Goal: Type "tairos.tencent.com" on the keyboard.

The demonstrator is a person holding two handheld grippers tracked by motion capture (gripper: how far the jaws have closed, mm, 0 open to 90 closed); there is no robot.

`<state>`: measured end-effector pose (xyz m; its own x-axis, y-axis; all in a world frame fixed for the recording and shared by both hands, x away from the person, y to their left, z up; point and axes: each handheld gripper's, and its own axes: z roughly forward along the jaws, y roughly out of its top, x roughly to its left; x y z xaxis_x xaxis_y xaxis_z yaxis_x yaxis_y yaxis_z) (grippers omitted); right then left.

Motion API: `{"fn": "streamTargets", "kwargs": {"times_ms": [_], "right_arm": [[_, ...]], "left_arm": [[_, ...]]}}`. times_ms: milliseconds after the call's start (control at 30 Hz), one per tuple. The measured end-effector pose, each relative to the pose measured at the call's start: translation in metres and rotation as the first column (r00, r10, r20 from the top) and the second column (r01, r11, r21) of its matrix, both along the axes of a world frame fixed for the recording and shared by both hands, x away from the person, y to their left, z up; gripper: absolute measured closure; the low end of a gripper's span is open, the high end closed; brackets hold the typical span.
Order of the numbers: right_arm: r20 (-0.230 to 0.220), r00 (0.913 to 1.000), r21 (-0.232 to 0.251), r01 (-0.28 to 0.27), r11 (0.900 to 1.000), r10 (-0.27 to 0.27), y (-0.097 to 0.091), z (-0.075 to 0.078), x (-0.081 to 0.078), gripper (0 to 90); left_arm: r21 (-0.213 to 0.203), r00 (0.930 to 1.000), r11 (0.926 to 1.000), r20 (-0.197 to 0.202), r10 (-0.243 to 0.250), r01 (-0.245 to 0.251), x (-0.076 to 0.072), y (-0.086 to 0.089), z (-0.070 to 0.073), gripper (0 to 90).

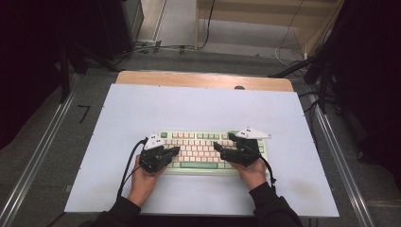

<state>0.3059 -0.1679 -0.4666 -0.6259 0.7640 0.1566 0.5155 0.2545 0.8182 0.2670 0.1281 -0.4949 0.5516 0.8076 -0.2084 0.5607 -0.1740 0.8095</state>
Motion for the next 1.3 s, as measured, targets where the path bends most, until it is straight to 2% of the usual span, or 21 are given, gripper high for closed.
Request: {"fn": "streamTargets", "kwargs": {"times_ms": [433,600,700,767,800,833,867,900,933,1000,1133,1200,1300], "right_arm": [[0.003,1.0000,-0.001,-0.004,1.0000,0.004,0.001,0.000,0.000,26.4],[0.007,0.9999,-0.001,-0.007,1.0000,0.007,0.001,0.000,0.000,26.4],[0.005,1.0000,-0.005,-0.007,1.0000,0.007,0.001,0.000,0.000,26.4],[0.008,0.9999,-0.002,-0.007,1.0000,0.007,0.001,0.000,-0.001,26.4],[0.008,0.9999,0.000,-0.006,1.0000,0.006,0.000,0.001,0.000,26.4],[0.009,1.0000,0.003,0.000,1.0000,-0.001,-0.001,0.001,0.000,26.4],[0.009,1.0000,0.003,0.000,1.0000,-0.001,-0.001,0.001,0.000,26.4],[0.009,1.0000,0.002,0.003,1.0000,-0.003,-0.002,0.001,0.000,26.4],[0.009,1.0000,0.002,0.003,1.0000,-0.003,-0.002,0.001,0.000,26.5],[0.010,1.0000,0.005,0.002,1.0000,-0.002,-0.002,0.002,-0.001,26.4],[0.011,0.9999,0.002,0.001,1.0000,-0.001,-0.001,0.001,0.000,26.4],[0.009,1.0000,-0.001,0.000,1.0000,0.000,-0.001,0.001,-0.001,26.4],[0.013,0.9999,0.000,0.000,1.0000,0.000,-0.001,0.001,0.000,26.4]], "left_arm": [[0.026,1.0000,0.9996,-0.003,0.006,-0.006,0.002,-0.005,-0.002,90.0],[0.052,0.9995,0.9987,-0.033,0.006,-0.004,0.004,-0.008,-0.002,90.0],[0.030,0.9998,0.9995,-0.017,0.004,-0.004,0.002,-0.007,0.001,90.0],[-0.027,1.0000,0.9996,0.006,0.003,-0.003,0.000,-0.002,0.006,89.1],[-0.061,0.9997,0.9982,0.025,-0.001,0.003,-0.001,0.001,0.008,83.5],[-0.099,0.9986,0.9951,0.052,0.003,0.002,-0.003,0.005,0.011,64.7],[-0.124,0.9980,0.9922,0.063,0.005,0.003,-0.004,0.008,0.013,64.7],[-0.158,0.9972,0.9874,0.074,0.010,0.002,-0.005,0.012,0.014,52.1],[-0.188,0.9965,0.9821,0.079,0.027,-0.012,-0.006,0.016,0.015,52.1],[-0.226,0.9952,0.9733,0.078,0.058,-0.039,-0.005,0.023,0.016,45.7],[-0.189,0.9895,0.9755,0.069,0.127,-0.112,-0.003,0.031,0.015,38.5],[-0.184,0.9845,0.9705,0.051,0.168,-0.156,-0.001,0.034,0.013,38.3],[-0.173,0.9825,0.9693,0.034,0.183,-0.175,0.001,0.036,0.011,36.2]]}}
